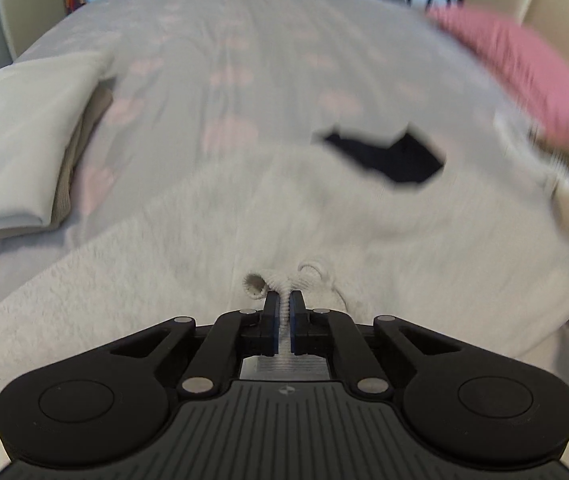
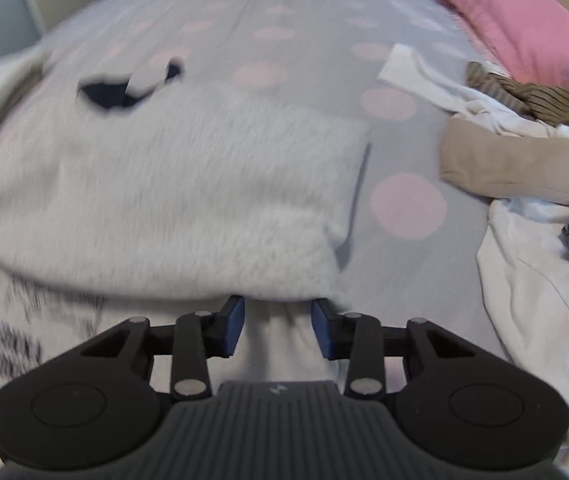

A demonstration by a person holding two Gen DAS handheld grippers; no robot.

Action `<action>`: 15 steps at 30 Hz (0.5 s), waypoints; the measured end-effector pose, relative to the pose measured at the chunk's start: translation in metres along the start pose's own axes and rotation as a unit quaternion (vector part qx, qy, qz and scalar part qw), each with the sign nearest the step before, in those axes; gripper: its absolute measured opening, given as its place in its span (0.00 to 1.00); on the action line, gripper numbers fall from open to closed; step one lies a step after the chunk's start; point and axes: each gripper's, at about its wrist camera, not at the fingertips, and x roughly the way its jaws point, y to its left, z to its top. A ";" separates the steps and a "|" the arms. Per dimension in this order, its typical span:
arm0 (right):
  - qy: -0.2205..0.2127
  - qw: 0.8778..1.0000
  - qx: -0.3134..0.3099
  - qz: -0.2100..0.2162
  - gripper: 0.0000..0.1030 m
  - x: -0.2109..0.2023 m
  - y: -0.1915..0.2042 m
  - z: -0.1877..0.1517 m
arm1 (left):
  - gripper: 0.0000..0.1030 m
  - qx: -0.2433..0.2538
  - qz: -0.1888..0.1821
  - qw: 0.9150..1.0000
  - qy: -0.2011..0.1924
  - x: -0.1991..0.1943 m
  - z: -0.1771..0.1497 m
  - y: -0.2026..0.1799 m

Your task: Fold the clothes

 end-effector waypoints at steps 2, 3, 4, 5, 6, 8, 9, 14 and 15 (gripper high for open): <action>-0.014 0.999 0.023 -0.026 0.31 -0.003 -0.005 0.004 | 0.03 -0.022 -0.020 0.999 -0.023 -0.012 0.010 0.000; -0.014 0.999 0.029 -0.029 0.31 -0.003 -0.006 0.005 | 0.03 -0.031 -0.030 0.999 -0.033 -0.017 0.014 0.000; -0.014 0.999 0.035 -0.030 0.31 -0.004 -0.007 0.006 | 0.02 -0.037 -0.038 0.998 -0.040 -0.021 0.019 -0.001; -0.015 0.999 0.034 -0.032 0.31 -0.005 -0.006 0.006 | 0.03 -0.044 -0.046 0.997 -0.047 -0.026 0.023 -0.001; -0.018 0.999 0.032 -0.035 0.32 -0.006 -0.005 0.006 | 0.03 -0.049 -0.052 0.996 -0.054 -0.029 0.027 -0.002; -0.024 0.998 0.021 -0.045 0.37 -0.009 -0.003 0.005 | 0.02 -0.054 -0.055 0.995 -0.071 -0.035 0.033 -0.003; -0.025 0.998 0.009 -0.049 0.38 -0.010 -0.001 0.004 | 0.02 -0.057 -0.056 0.994 -0.077 -0.037 0.035 -0.003; -0.013 0.998 -0.038 -0.051 0.42 -0.008 0.015 -0.008 | 0.02 -0.074 -0.039 0.993 -0.080 -0.035 0.039 0.008; -0.012 0.997 -0.051 -0.060 0.43 -0.008 0.021 -0.011 | 0.02 -0.077 -0.033 0.993 -0.079 -0.035 0.038 0.012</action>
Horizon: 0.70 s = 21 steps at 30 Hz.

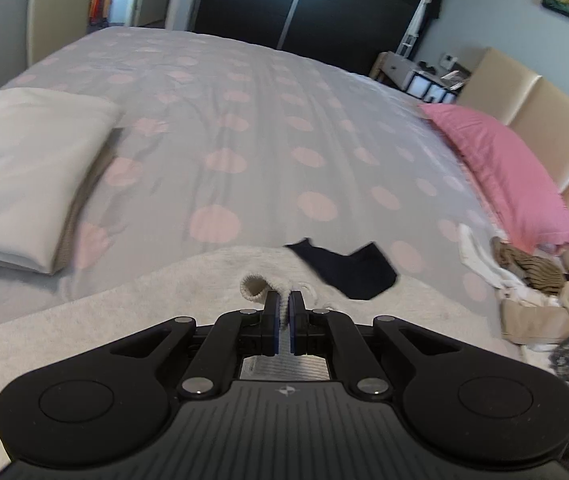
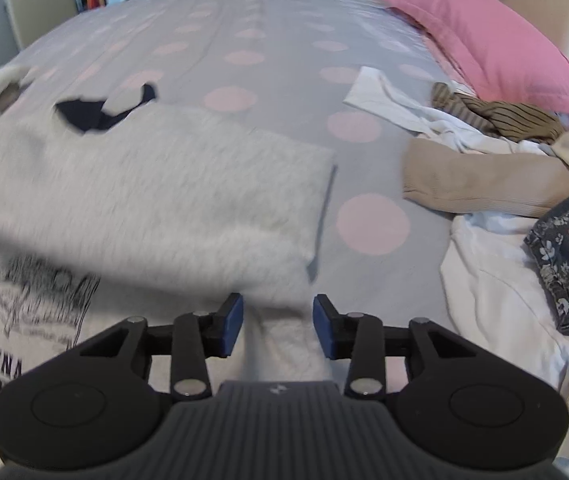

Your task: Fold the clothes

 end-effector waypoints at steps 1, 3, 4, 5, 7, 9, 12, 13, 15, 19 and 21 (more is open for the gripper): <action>0.000 1.000 -0.014 -0.011 0.43 -0.002 0.007 -0.003 | 0.02 -0.004 0.001 1.000 0.001 0.000 0.000 0.003; -0.005 0.999 -0.044 -0.011 0.42 -0.004 0.020 -0.009 | 0.02 -0.010 0.002 1.000 0.005 0.002 0.000 0.008; -0.008 0.998 -0.058 -0.005 0.41 -0.005 0.025 -0.012 | 0.02 -0.011 0.002 1.000 0.007 0.002 0.000 0.009; -0.006 0.998 -0.067 -0.003 0.39 -0.003 0.029 -0.013 | 0.02 -0.011 0.002 1.000 0.007 0.003 0.000 0.009; -0.001 0.998 -0.065 -0.002 0.39 0.005 0.032 -0.011 | 0.02 -0.010 0.002 1.000 0.007 0.004 0.001 0.009; -0.011 0.999 -0.052 -0.006 0.39 0.012 0.028 -0.006 | 0.02 -0.008 0.003 1.000 0.007 0.003 0.000 0.009; -0.032 0.998 -0.047 -0.013 0.39 0.017 0.020 0.003 | 0.02 -0.004 0.012 1.000 0.009 0.004 -0.002 0.010; -0.033 0.998 -0.048 -0.014 0.39 0.019 0.018 0.005 | 0.03 -0.005 0.014 1.000 0.011 0.005 -0.003 0.011; -0.028 0.998 -0.053 -0.015 0.39 0.024 0.019 0.005 | 0.03 -0.007 0.018 1.000 0.018 0.009 -0.005 0.014; -0.008 0.998 -0.062 -0.021 0.20 0.039 0.017 0.003 | 0.03 0.001 0.030 0.999 0.031 0.017 -0.010 0.014; -0.003 0.999 -0.045 -0.006 0.12 0.039 0.010 0.004 | 0.03 0.004 0.033 0.999 0.031 0.017 -0.012 0.014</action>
